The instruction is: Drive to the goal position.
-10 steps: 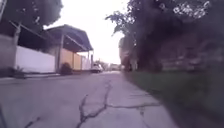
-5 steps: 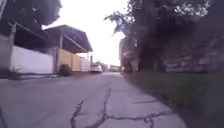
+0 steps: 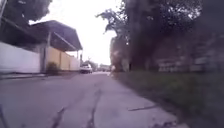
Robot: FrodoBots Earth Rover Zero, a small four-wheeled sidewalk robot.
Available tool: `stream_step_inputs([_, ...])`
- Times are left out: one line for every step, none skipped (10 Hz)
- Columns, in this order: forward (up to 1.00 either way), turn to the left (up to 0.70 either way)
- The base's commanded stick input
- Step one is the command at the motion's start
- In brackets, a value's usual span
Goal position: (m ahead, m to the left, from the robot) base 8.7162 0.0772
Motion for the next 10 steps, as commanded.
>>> stream_step_inputs([0.70,0.00])
stream_step_inputs([0.70,0.00])
stream_step_inputs([0.70,-0.02])
stream_step_inputs([0.70,-0.15])
stream_step_inputs([0.70,-0.29])
stream_step_inputs([0.70,-0.22])
stream_step_inputs([0.70,-0.15])
stream_step_inputs([0.70,-0.07])
stream_step_inputs([0.70,0.00])
stream_step_inputs([0.70,0.00])
